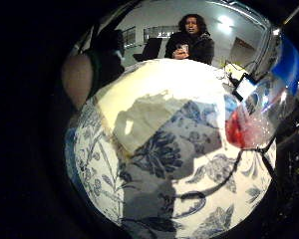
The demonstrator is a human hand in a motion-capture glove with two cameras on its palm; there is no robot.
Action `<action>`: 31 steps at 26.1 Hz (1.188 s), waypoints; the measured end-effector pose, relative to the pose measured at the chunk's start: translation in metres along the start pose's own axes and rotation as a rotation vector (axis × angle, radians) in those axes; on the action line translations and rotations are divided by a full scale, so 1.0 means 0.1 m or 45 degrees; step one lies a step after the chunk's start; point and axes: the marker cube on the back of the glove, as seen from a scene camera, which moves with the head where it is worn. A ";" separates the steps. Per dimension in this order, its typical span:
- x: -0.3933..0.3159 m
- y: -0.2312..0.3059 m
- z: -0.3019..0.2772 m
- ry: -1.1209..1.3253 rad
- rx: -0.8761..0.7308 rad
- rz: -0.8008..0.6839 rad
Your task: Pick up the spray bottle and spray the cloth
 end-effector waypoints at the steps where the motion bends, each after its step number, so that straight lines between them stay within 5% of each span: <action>1: 0.01 0.00 0.01 -0.005 0.002 0.004; 10: 0.08 0.05 -0.08 -0.008 0.000 0.044; 31: 0.88 0.11 -0.70 -0.141 0.070 0.490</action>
